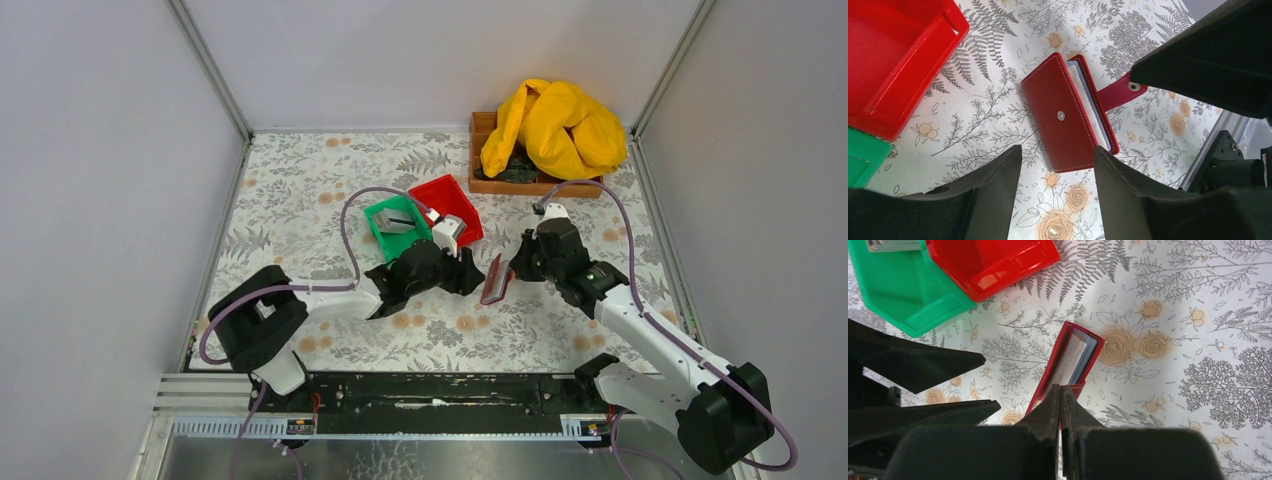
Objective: Take the credit cards out of the card holder
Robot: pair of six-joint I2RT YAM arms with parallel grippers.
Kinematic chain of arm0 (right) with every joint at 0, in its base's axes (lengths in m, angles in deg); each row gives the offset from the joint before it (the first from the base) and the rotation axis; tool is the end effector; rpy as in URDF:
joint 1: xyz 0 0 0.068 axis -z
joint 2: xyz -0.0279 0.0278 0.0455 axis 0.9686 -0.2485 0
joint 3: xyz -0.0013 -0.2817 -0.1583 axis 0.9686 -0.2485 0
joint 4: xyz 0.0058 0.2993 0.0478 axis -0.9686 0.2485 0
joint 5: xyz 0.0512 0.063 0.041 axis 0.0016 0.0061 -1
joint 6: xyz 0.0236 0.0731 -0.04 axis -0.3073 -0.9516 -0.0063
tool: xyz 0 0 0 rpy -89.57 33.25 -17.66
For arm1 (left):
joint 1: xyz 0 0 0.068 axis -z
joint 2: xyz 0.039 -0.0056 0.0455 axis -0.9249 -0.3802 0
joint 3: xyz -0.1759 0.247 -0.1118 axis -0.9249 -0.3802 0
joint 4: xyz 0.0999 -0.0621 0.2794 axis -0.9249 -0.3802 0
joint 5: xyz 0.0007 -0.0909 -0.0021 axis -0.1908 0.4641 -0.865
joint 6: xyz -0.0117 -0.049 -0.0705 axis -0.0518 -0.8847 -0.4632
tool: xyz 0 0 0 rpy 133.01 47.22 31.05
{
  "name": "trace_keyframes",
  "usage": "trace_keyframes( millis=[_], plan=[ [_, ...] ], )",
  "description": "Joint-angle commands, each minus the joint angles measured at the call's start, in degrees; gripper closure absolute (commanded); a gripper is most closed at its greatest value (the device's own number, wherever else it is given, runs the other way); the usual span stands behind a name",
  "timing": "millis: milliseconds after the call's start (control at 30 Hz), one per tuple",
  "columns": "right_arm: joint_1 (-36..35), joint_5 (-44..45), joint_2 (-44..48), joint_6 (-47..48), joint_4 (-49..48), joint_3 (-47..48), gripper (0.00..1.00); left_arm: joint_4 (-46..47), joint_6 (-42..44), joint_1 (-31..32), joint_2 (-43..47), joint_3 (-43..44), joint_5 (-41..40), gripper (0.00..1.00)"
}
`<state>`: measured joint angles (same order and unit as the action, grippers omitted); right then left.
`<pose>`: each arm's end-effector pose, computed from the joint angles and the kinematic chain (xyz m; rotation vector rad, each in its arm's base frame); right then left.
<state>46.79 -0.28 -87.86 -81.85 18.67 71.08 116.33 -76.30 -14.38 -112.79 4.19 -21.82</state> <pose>0.2364 0.1252 0.2558 -0.0400 2.2210 0.4673 0.2414 -0.3252 0.1922 0.4370 2.0430 -0.9369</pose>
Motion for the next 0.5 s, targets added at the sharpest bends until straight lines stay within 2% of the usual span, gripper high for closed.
trace_keyframes(
  millis=[0, 233, 467],
  plan=[
    [-0.4, -2.9, 2.4, 1.5, -0.4, 4.1, 1.00, 3.8, 1.1, 0.3, 1.6, -1.1, -1.6, 0.38],
    [-0.3, -5.7, 2.4, 1.5, 0.4, 6.1, 1.00, 3.4, 1.5, 0.3, 2.9, -1.4, -2.9, 0.38],
    [-0.3, -0.3, 0.8, -1.2, 2.4, 4.0, 1.00, 3.4, 1.6, 0.4, 3.5, -1.6, -2.6, 0.38]
  ],
)
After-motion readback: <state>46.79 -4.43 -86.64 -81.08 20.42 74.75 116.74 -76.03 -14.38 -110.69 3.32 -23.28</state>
